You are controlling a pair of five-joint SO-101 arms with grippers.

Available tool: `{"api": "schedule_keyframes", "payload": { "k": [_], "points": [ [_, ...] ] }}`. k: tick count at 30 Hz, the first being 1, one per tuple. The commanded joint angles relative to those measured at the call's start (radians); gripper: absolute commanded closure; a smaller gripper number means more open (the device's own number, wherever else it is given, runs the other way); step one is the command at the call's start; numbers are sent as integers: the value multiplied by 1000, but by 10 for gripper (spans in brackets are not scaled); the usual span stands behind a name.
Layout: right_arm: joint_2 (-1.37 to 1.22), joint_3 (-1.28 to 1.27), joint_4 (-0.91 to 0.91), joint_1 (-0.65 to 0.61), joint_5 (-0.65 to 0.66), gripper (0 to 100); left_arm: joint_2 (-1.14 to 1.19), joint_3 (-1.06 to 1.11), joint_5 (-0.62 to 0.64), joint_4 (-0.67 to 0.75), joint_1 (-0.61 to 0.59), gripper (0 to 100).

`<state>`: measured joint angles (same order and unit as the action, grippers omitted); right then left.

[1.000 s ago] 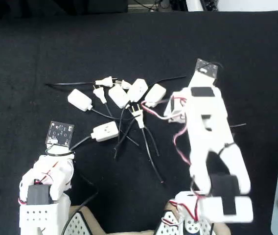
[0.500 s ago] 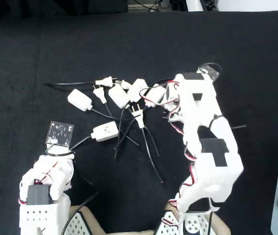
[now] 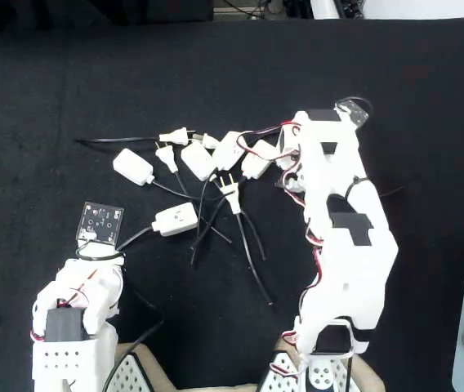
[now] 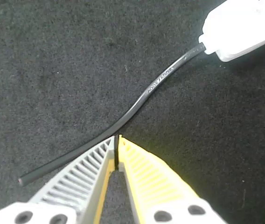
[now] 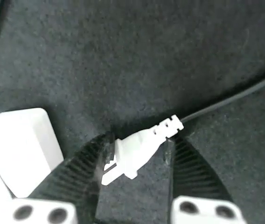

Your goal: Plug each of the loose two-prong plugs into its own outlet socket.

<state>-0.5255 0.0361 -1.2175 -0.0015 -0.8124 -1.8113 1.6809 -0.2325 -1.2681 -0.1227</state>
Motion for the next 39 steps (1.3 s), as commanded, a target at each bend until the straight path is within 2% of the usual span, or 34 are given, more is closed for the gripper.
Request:
{"api": "schedule_keyframes", "payload": {
  "k": [1, 4, 9, 17, 21, 24, 29, 35, 39],
  "points": [
    [1, 25, -3, 26, -8, 832, -9, 19, 5, -6, 2, 970],
    [21, 19, -12, 26, -9, 842, -9, 19, 5, -6, 2, 970],
    [45, 24, -44, 26, -2, 984, -9, 19, 5, -6, 2, 970],
    [71, 30, -89, 28, 2, 986, -9, 19, 5, -6, 2, 970],
    [151, 47, -181, 20, 87, 986, -9, 19, 5, -6, 2, 970],
    [228, 35, -245, 20, 199, 986, -9, 19, 5, -6, 2, 970],
    [348, -28, -330, 14, 479, 986, -9, 19, 5, -6, 2, 970],
    [426, -211, -313, -26, 873, 986, -9, 19, 5, -6, 2, 970],
    [423, -334, -247, -34, 1068, 986, -9, 19, 5, -6, 2, 970]
  ]
}}
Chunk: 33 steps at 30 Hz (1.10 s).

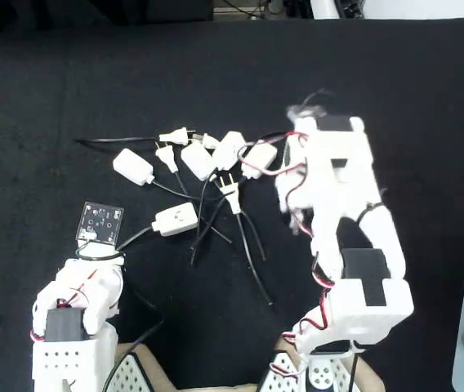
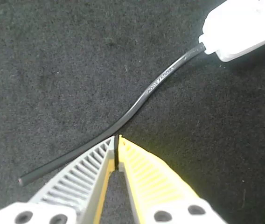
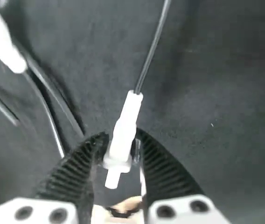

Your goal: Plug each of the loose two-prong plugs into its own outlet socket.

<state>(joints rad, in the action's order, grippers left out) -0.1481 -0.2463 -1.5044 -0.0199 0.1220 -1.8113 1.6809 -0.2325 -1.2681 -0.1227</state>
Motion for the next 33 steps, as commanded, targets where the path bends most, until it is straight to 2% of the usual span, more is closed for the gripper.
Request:
{"api": "schedule_keyframes", "payload": {
  "k": [1, 5, 8, 11, 14, 25, 33],
  "points": [
    [45, -84, 66, -15, 176, 986, -9, 19, 5, -6, 2, 970],
    [45, -174, 149, -14, 325, 984, -9, 19, 5, -6, 2, 970],
    [45, -179, 155, -14, 339, 937, -9, 19, 5, -6, 2, 970],
    [45, -179, 155, -14, 278, 882, -9, 19, 5, -6, 2, 970],
    [45, -177, 158, -15, 218, 881, -9, 19, 5, -6, 2, 970],
    [39, -180, 164, -15, 126, 881, -9, 19, 5, -6, 2, 970],
    [-76, -119, 169, -11, 57, 881, -9, 19, 5, -6, 2, 970]
  ]
}}
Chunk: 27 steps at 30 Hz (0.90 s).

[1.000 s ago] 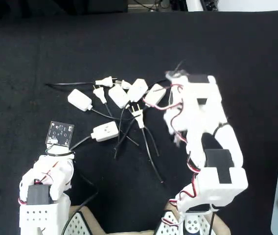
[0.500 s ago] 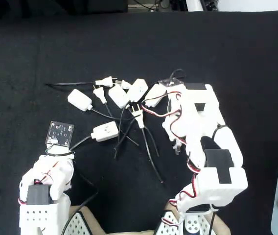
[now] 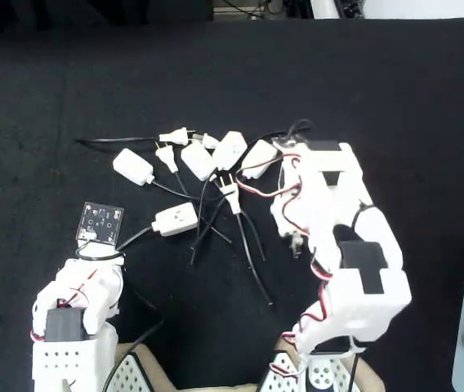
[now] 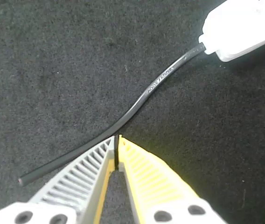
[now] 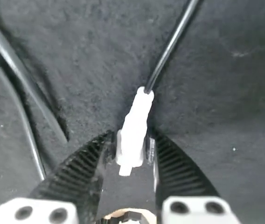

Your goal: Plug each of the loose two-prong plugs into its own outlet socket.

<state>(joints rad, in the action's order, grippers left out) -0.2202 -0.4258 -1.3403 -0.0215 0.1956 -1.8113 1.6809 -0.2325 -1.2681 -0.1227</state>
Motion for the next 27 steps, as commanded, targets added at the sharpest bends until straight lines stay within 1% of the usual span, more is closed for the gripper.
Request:
{"api": "schedule_keyframes", "payload": {
  "k": [1, 3, 7, 9, 12, 16, 22, 27],
  "points": [
    [-5, 68, 5, -8, -17, 881, -9, 19, 5, -6, 2, 970],
    [-5, 76, -5, -11, -15, 889, -9, 19, 5, -6, 2, 970],
    [-5, 97, -5, -14, -15, 991, -9, 19, 5, -6, 2, 970],
    [-5, 102, -9, -11, -15, 979, -9, 19, 5, -6, 2, 970],
    [-4, 101, -14, -9, -15, 987, -9, 19, 5, -6, 2, 970],
    [21, 102, -94, -15, -11, 987, -9, 19, 5, -6, 2, 970],
    [263, 74, -183, -9, -8, 987, -9, 19, 5, -6, 2, 970],
    [542, -50, -193, -14, -8, 987, -9, 19, 5, -6, 2, 970]
  ]
}}
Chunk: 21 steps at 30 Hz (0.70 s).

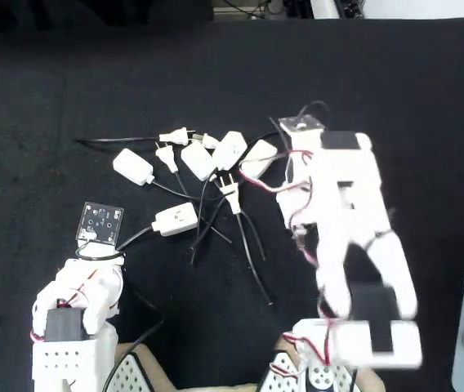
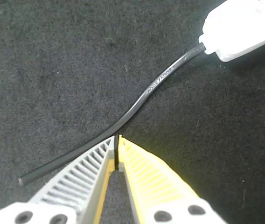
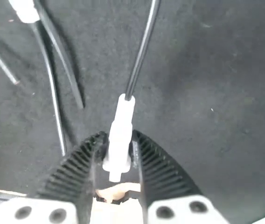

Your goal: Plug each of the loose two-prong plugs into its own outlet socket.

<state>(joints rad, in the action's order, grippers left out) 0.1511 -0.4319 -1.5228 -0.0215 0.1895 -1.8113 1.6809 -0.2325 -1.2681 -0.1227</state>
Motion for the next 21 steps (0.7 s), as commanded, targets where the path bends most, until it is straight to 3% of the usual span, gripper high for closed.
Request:
{"api": "schedule_keyframes", "payload": {
  "k": [1, 21],
  "points": [
    [223, -68, -11, -15, -2, 987, -9, 19, 5, -6, 2, 970],
    [920, -348, 37, -54, -6, 987, -9, 19, 3, -6, 13, 970]
  ]
}}
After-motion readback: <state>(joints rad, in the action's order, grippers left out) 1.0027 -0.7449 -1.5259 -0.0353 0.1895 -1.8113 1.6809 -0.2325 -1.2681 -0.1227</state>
